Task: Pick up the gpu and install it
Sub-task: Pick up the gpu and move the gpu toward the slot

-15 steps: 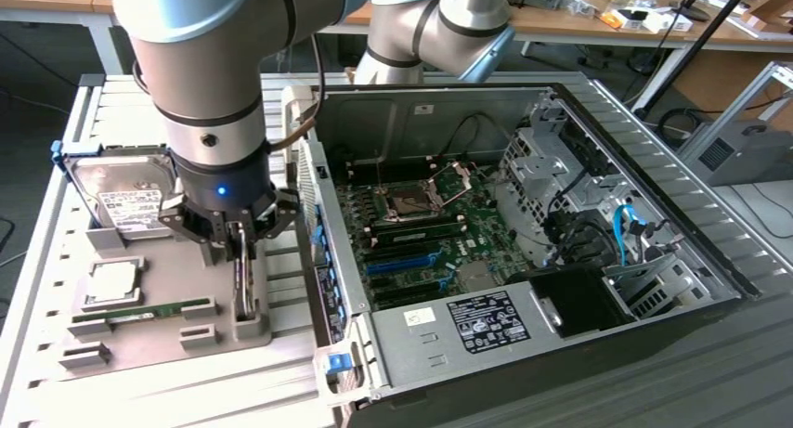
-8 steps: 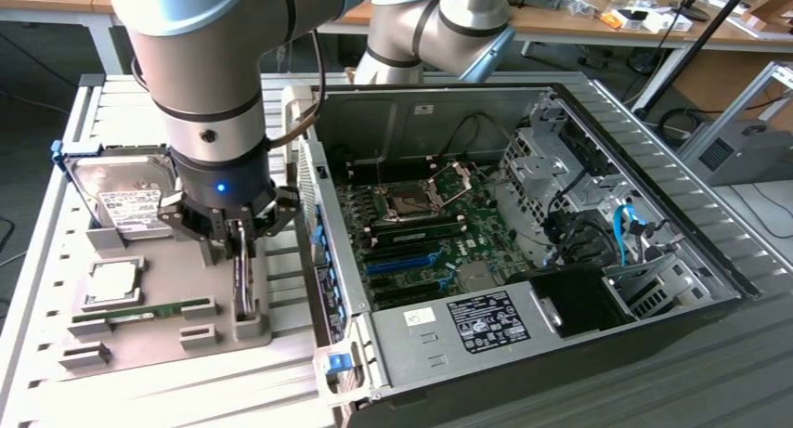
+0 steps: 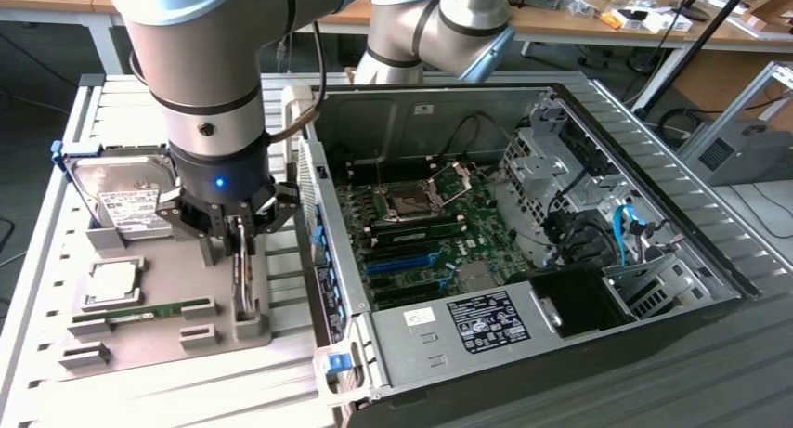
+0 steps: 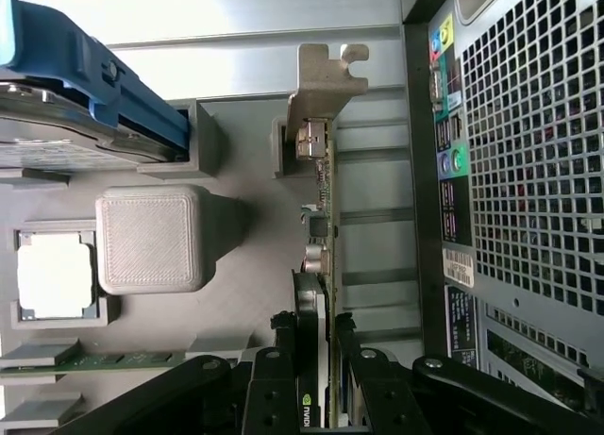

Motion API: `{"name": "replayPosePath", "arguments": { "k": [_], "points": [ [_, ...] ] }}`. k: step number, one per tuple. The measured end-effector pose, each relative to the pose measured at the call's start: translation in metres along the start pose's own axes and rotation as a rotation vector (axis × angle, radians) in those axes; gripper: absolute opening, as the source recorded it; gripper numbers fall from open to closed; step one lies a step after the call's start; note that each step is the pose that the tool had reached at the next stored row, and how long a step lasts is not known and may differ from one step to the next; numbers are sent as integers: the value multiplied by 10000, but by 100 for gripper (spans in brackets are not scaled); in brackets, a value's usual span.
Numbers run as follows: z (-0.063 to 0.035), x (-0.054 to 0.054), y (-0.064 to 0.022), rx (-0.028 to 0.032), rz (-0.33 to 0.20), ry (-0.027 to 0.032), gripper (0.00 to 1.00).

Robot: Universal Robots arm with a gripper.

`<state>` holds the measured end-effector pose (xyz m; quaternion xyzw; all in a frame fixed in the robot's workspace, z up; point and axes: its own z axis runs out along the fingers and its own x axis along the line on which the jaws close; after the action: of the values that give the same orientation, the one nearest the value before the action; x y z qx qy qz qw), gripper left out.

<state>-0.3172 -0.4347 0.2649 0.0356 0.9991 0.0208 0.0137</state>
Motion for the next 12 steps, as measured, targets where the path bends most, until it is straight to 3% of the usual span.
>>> {"name": "replayPosePath", "arguments": {
  "k": [12],
  "points": [
    [-99, -2, 4, 0, 0, 0, 27]
  ]
}}
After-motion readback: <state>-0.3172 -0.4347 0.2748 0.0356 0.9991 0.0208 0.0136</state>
